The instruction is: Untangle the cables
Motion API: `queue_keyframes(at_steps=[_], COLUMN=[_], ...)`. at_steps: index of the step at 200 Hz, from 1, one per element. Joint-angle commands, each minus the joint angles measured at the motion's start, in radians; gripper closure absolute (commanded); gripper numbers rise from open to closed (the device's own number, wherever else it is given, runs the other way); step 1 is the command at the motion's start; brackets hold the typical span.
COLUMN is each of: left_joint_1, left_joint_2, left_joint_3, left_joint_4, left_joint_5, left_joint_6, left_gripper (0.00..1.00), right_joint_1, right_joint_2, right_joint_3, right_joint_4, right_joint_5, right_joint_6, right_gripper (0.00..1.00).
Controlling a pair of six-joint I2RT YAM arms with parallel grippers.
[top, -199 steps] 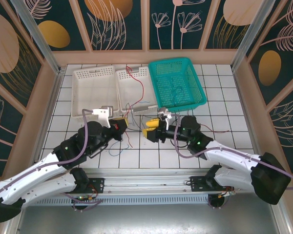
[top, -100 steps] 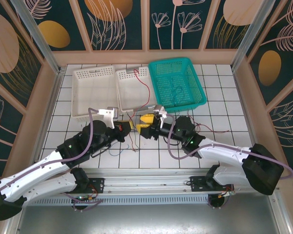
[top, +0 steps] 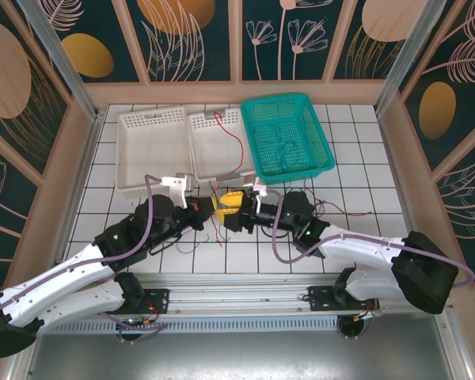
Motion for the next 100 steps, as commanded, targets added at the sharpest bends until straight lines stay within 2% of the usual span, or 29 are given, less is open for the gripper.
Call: queue_keyframes(at_steps=[1, 31, 67, 83, 100], left_joint_1=[0.004, 0.004, 0.004, 0.004, 0.004], left_joint_2=[0.004, -0.001, -0.017, -0.020, -0.023], left_joint_3=[-0.007, -0.004, -0.007, -0.012, -0.010], left_joint_4=[0.042, 0.042, 0.049, 0.050, 0.041], left_joint_5=[0.016, 0.013, 0.016, 0.017, 0.011], left_joint_6=[-0.007, -0.007, -0.013, -0.015, -0.012], left_gripper=[1.00, 1.00, 1.00, 1.00, 1.00], right_joint_1=[0.015, 0.030, 0.041, 0.041, 0.041], right_joint_2=[0.022, 0.064, 0.091, 0.095, 0.084], right_joint_3=[-0.001, 0.018, 0.026, 0.029, 0.032], right_joint_4=[0.070, 0.072, 0.066, 0.064, 0.041], right_joint_5=[-0.025, -0.037, 0.001, 0.018, 0.045], right_joint_6=[0.022, 0.027, 0.024, 0.025, 0.016], right_gripper=[0.53, 0.63, 0.71, 0.80, 0.96])
